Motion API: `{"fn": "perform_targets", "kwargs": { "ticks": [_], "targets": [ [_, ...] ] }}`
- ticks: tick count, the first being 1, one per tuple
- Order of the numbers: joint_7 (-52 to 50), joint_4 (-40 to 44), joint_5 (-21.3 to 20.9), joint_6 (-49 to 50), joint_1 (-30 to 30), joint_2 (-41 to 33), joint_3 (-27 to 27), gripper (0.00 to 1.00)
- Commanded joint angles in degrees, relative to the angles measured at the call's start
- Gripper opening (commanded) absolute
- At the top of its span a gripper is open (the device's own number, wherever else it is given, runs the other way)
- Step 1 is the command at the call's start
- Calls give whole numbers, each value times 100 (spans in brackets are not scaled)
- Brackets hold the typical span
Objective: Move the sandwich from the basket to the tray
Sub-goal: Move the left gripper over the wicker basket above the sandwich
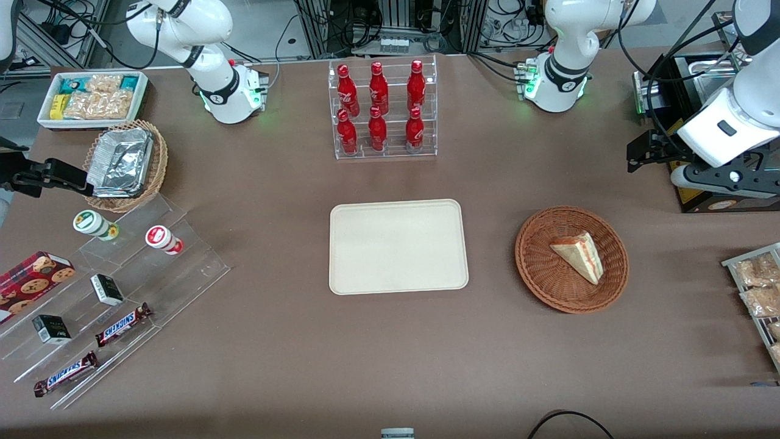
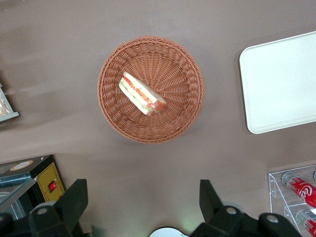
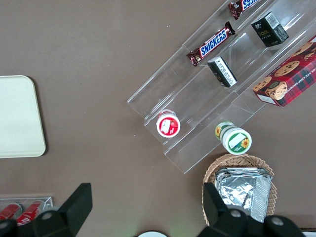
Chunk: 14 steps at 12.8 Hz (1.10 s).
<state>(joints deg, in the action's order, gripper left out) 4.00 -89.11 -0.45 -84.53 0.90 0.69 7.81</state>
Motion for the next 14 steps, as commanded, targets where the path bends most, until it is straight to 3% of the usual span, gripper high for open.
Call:
{"fn": "perform_targets", "kwargs": {
  "ticks": [1,5,14],
  "targets": [
    [57,79,98,-71,7,63,-16,100],
    [101,-324,80,-150,7,195,-16,100],
    [83,-2732,1,-2925,16,195,-51,100]
  ]
}}
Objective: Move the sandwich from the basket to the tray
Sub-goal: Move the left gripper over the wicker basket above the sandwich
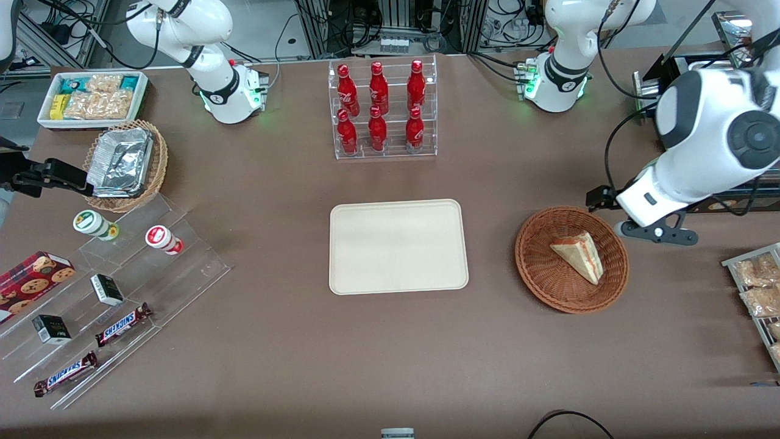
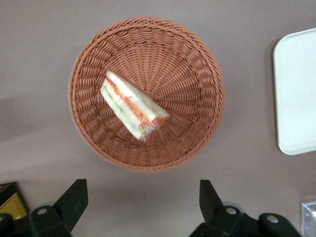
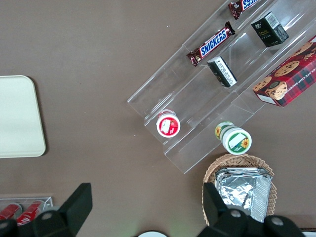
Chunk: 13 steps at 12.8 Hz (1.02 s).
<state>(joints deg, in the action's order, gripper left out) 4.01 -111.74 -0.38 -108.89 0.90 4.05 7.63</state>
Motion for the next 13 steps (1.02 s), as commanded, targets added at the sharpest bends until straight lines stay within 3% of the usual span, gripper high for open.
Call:
{"fn": "perform_targets", "kwargs": {
  "ticks": [1,5,8,13],
  "targets": [
    [82,-611,-6,-719,15,-133,-34,100],
    [-136,-1323,-6,-1678,121,-202,-34,100],
    [-839,-1386,-6,-1750,121,-220,-34,100],
    [-2954,-1632,-6,-2189,121,-309,-34,100]
  ]
}}
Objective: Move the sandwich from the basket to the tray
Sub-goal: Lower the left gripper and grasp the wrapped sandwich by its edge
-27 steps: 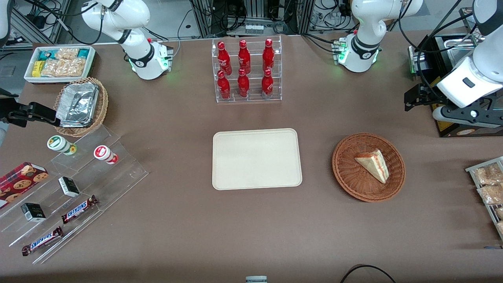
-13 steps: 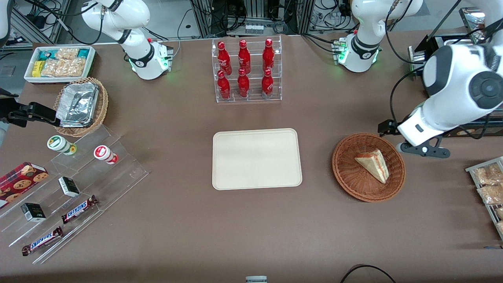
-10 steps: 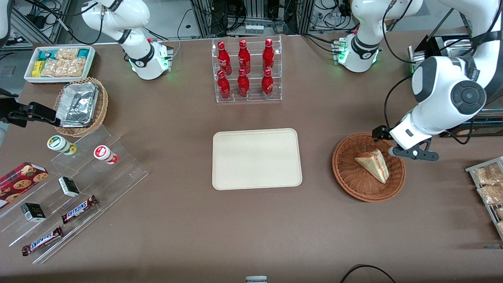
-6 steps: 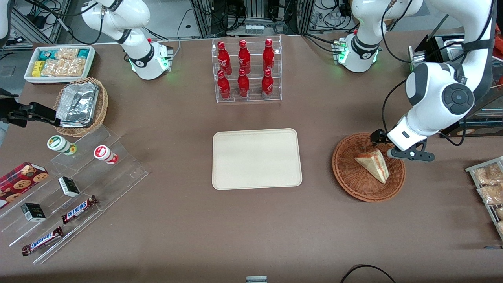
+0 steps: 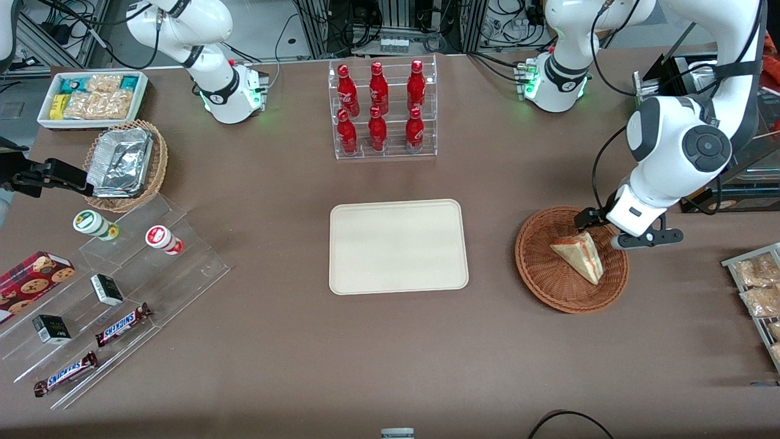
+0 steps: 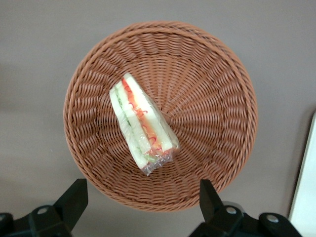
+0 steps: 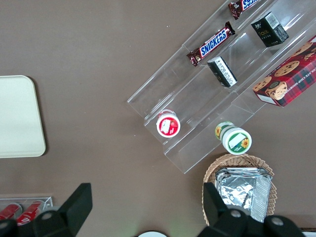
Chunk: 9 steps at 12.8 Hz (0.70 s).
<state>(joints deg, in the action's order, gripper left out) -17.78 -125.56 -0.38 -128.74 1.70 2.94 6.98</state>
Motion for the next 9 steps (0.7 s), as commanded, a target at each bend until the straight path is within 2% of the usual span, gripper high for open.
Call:
{"fn": "perform_targets", "kwargs": {
  "ticks": [1,3,5,9],
  "targets": [
    [-1302,-249,-6,-274,41,-171,32,100],
    [-2479,-258,3,-362,41,-66,32,100],
    [-3133,-328,20,-739,41,13,32,100],
    [-3249,-294,46,-977,67,320,32,100]
  ]
}}
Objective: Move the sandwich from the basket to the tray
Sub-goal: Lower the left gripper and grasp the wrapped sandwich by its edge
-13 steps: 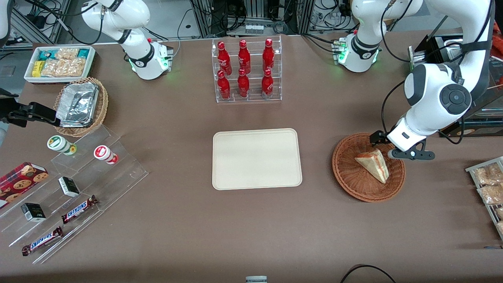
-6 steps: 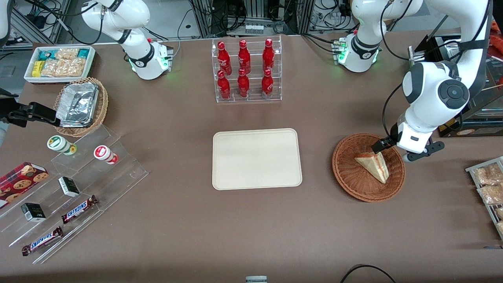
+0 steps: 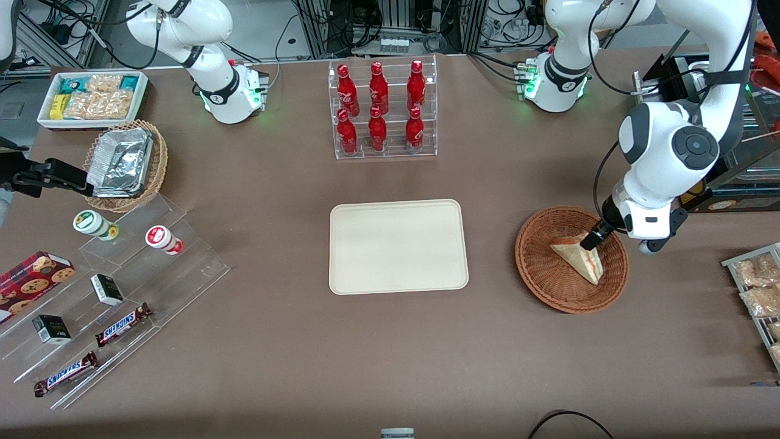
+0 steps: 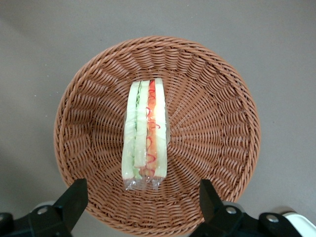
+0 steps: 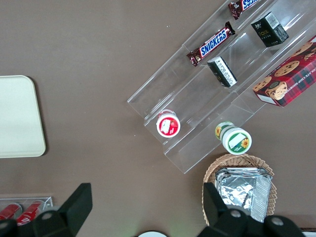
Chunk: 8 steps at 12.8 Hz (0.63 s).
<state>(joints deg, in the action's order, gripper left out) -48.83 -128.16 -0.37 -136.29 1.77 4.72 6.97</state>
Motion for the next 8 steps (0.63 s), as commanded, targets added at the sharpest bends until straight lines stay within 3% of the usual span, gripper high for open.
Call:
{"fn": "perform_targets", "kwargs": {
  "ticks": [1,8],
  "targets": [
    [-145,-33,54,-292,60,222,32,100],
    [-136,72,90,-494,139,793,32,100]
  ]
}}
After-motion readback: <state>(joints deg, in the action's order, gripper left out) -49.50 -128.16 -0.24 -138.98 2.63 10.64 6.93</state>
